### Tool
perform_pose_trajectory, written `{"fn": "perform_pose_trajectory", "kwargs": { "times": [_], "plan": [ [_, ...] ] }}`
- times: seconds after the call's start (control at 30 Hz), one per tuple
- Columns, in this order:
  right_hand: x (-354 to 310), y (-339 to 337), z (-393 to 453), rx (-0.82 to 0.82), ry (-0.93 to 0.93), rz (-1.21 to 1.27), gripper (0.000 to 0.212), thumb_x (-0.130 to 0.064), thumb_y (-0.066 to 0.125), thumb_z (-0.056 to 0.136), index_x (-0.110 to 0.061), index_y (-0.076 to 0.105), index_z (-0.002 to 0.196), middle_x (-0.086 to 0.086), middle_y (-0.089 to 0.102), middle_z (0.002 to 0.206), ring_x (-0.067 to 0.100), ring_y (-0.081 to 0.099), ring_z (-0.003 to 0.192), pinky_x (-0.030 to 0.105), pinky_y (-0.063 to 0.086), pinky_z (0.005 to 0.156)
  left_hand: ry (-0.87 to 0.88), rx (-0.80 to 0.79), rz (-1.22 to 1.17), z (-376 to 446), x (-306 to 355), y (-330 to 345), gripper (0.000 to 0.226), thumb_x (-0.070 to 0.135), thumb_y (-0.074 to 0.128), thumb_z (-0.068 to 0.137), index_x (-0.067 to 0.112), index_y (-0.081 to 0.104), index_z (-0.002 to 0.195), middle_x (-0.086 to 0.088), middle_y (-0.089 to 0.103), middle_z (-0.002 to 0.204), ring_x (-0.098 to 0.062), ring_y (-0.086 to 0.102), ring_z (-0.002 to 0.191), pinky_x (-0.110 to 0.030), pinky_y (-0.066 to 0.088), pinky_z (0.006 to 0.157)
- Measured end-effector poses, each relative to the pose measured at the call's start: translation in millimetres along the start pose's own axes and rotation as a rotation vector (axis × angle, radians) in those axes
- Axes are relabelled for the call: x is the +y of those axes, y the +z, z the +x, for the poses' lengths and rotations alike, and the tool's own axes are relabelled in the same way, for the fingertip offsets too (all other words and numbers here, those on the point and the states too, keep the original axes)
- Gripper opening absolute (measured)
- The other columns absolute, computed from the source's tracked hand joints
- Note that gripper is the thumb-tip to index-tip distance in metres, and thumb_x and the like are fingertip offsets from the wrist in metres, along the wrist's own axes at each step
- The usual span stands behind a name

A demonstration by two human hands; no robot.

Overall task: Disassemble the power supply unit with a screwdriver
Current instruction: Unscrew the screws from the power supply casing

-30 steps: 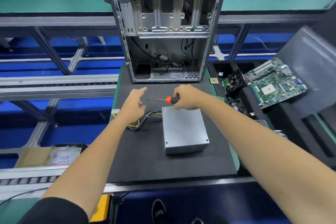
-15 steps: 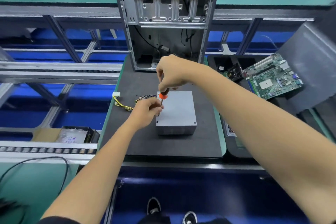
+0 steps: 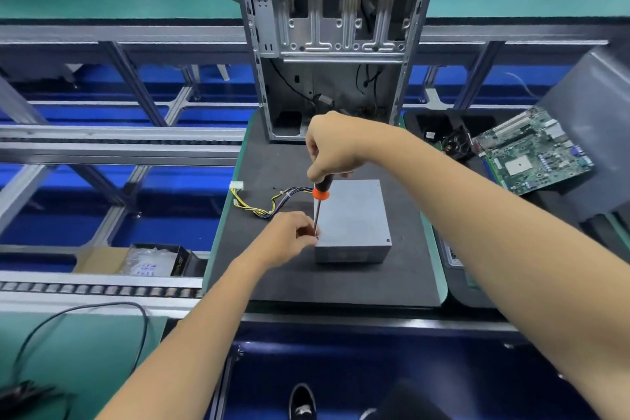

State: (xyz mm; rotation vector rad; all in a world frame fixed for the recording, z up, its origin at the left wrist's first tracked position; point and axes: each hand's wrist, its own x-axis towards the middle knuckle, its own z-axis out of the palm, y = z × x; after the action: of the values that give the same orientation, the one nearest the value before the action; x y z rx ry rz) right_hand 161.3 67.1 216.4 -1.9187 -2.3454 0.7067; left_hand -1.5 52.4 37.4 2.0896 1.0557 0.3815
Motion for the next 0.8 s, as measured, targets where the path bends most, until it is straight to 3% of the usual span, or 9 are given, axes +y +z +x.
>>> {"fn": "perform_pose_trajectory", "kwargs": {
  "times": [0.13,0.47,0.63,0.8],
  "plan": [
    [-0.9,3.8,0.5,0.005,0.001,-0.038,0.023,-0.018,0.072,0.065,0.002,0.065,0.073,0.004,0.063,0.053,0.020,0.068,0.048,0.021,0.046,0.041,-0.003,-0.047,0.026,4.9,0.6,-4.2,0.006,0.017,0.072,0.079,0.022,0.069,0.078,0.015,0.067,0.082,0.000,0.060,0.076,-0.009,0.044,0.067],
    [-7.3,7.7,-5.5,0.002,-0.010,-0.094,0.021,-0.019,0.071,0.072,-0.003,0.057,0.069,0.006,0.062,0.056,0.022,0.067,0.048,0.027,0.052,0.048,0.006,-0.063,0.067,9.1,2.9,-6.2,0.020,0.021,0.072,0.078,0.035,0.063,0.067,0.018,0.065,0.072,0.003,0.058,0.071,-0.006,0.040,0.061],
    [-16.0,9.8,-6.5,0.002,0.010,-0.118,0.027,-0.016,0.069,0.073,-0.009,0.047,0.058,-0.007,0.045,0.026,0.019,0.059,0.039,0.020,0.042,0.041,0.013,-0.084,0.101,10.3,3.5,-6.4,0.012,0.023,0.070,0.079,0.031,0.065,0.071,0.020,0.064,0.075,0.004,0.057,0.075,-0.008,0.038,0.062],
    [-19.8,11.8,-5.9,-0.006,0.031,-0.150,0.025,-0.016,0.065,0.073,-0.007,0.047,0.057,-0.008,0.044,0.025,0.017,0.057,0.034,0.018,0.040,0.039,0.005,-0.080,0.075,7.9,1.5,-6.3,0.010,0.022,0.070,0.078,0.029,0.067,0.072,0.022,0.063,0.074,0.004,0.059,0.075,-0.007,0.040,0.062]
  ]
}}
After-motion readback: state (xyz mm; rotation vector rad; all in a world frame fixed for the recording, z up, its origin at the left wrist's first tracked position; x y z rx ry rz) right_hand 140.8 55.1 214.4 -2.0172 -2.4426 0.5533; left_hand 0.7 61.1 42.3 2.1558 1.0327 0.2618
